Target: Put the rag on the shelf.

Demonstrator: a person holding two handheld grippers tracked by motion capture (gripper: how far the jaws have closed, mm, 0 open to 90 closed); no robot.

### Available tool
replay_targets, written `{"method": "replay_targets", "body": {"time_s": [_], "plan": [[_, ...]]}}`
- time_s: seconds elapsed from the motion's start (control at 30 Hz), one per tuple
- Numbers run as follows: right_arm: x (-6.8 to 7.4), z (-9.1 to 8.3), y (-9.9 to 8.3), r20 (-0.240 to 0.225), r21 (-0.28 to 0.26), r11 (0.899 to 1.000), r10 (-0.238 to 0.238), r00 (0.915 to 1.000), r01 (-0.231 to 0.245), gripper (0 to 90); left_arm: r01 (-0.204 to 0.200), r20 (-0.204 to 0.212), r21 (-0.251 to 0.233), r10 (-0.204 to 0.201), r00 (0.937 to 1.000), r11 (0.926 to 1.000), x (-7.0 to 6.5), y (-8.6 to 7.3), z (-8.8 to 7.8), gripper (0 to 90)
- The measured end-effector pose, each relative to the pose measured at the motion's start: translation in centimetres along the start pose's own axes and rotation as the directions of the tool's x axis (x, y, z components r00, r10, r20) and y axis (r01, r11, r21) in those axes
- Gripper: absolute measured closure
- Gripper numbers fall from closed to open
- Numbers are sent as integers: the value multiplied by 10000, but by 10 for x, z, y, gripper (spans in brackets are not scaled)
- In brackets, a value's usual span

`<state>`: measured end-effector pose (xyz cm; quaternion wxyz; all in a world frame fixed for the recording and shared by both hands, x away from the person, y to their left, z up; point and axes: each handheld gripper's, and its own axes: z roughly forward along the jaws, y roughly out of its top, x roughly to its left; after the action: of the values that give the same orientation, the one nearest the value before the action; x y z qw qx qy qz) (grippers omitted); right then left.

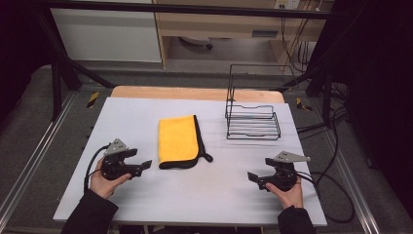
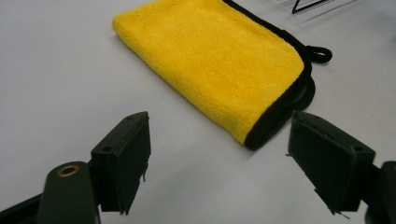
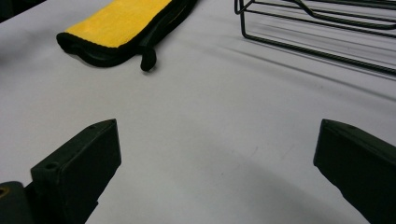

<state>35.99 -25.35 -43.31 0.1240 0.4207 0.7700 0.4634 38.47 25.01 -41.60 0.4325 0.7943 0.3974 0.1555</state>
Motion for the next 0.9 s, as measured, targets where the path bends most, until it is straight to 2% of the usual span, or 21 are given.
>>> {"method": "replay_targets", "body": {"time_s": [0.1,0.17,0.27,0.3,0.53,0.7,0.9], "plan": [[3,3,2,-3,57,10000,-34,10000,34,14,-76,-1,142,76,10000,9999,-4,3,7,273],[5,5,3,-18,113,9999,-82,10000,83,15,-149,21,405,149,9999,9991,-10,8,18,306],[9,9,5,-40,220,9997,-123,9999,124,22,-120,54,486,117,9999,9987,-14,10,25,361],[10,10,5,-72,260,9995,-175,9998,177,27,-95,60,559,92,9999,9984,-16,12,32,377],[19,22,14,-25,206,9998,-53,10000,53,56,-60,-111,1092,73,9999,9940,-19,12,51,454],[29,38,25,-21,266,9996,71,10000,-70,75,69,-125,1441,-51,9999,9895,-16,8,63,504],[45,62,42,13,328,9994,75,10000,-76,105,311,-42,1540,-309,9995,9876,-15,6,66,561]]}}
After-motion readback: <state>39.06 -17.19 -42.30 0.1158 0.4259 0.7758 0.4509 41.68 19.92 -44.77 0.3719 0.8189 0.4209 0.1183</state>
